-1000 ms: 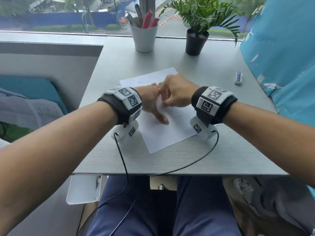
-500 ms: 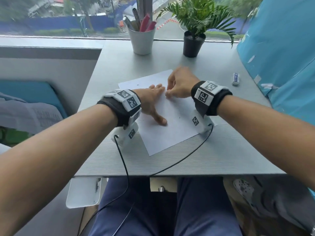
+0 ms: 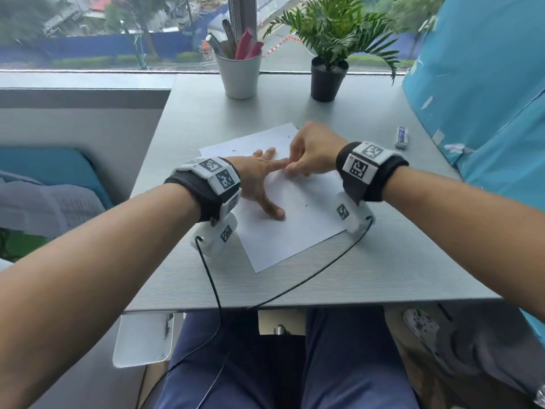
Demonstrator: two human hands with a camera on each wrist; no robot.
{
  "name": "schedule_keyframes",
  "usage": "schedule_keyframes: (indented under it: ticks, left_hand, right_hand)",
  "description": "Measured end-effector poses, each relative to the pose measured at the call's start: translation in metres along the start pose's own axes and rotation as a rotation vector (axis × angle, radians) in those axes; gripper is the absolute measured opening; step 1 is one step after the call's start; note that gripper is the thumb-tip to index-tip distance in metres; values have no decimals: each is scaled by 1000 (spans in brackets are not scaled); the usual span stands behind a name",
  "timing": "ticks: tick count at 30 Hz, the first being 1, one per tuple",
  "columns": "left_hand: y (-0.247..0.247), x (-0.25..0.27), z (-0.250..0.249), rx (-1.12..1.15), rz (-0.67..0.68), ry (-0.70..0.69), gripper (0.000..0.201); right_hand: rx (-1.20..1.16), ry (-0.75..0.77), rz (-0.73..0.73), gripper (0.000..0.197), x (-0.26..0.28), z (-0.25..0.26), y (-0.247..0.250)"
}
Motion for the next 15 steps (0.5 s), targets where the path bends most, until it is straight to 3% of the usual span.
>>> schedule_keyframes:
  ticks: [3,6,8,11,15]
  left_hand:
    - [1,1,-3,-31,-3,9,126]
    - [3,1,-4,-79,8,21,127]
    - [2,0,-4,-89,16,30,128]
    - [0,-1,-6,-79,9,42,132]
    - [0,-2,-6,-81,16,49,138]
  right_hand:
    - [47,-11,-82,9,2,2,-1]
    - [43,131,17,1,16,23,-15]
    - [12,62,24,3,9,9,-4]
    - [10,-44,-79,8,1,-10,8]
    - [39,129,3,1,24,20,-14]
Point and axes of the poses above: each hand's wrist, its own x-axis away from the middle knuckle, its own y-axis out of the back of the hand, z = x × y, the point moved 3 cm from there along -x, towards the middle knuckle, and after that the axes turned 12 degrees about x, right-handed, at the moved point
